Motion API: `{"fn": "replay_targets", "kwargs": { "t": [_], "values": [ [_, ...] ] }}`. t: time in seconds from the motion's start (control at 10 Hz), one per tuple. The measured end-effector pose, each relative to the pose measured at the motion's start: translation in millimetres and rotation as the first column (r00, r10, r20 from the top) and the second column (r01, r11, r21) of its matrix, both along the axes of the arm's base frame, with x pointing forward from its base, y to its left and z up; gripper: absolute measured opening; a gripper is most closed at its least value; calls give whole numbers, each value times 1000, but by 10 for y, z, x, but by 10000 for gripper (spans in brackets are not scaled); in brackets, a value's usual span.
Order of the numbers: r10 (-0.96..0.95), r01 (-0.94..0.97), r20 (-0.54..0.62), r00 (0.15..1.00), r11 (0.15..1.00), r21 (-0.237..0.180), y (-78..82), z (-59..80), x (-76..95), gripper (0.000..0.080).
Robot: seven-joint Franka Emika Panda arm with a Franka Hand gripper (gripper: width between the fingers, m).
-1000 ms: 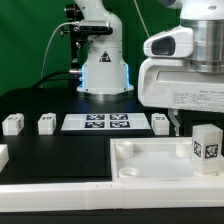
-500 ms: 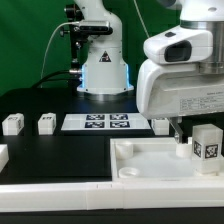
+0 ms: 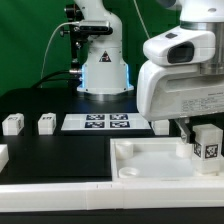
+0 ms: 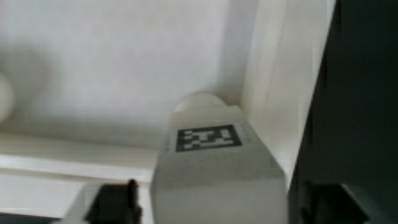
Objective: Assemble one leg
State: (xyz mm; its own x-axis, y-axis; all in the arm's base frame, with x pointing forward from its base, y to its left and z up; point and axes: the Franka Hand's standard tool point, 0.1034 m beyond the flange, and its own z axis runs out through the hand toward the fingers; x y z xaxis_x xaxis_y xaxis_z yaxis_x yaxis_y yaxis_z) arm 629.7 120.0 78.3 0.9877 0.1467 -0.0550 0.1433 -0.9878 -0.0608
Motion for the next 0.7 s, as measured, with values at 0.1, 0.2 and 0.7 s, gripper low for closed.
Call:
{"fn": "replay_targets", "kwargs": {
  "t": [0.1, 0.2, 0.7],
  "values": [
    [-1, 1, 0, 1000, 1000, -1, -12, -1, 2, 292],
    [-2, 2, 0, 1000, 1000, -1, -14, -2, 2, 292],
    [-166, 165, -8, 986, 986, -10, -10, -3, 1, 293]
  ]
}}
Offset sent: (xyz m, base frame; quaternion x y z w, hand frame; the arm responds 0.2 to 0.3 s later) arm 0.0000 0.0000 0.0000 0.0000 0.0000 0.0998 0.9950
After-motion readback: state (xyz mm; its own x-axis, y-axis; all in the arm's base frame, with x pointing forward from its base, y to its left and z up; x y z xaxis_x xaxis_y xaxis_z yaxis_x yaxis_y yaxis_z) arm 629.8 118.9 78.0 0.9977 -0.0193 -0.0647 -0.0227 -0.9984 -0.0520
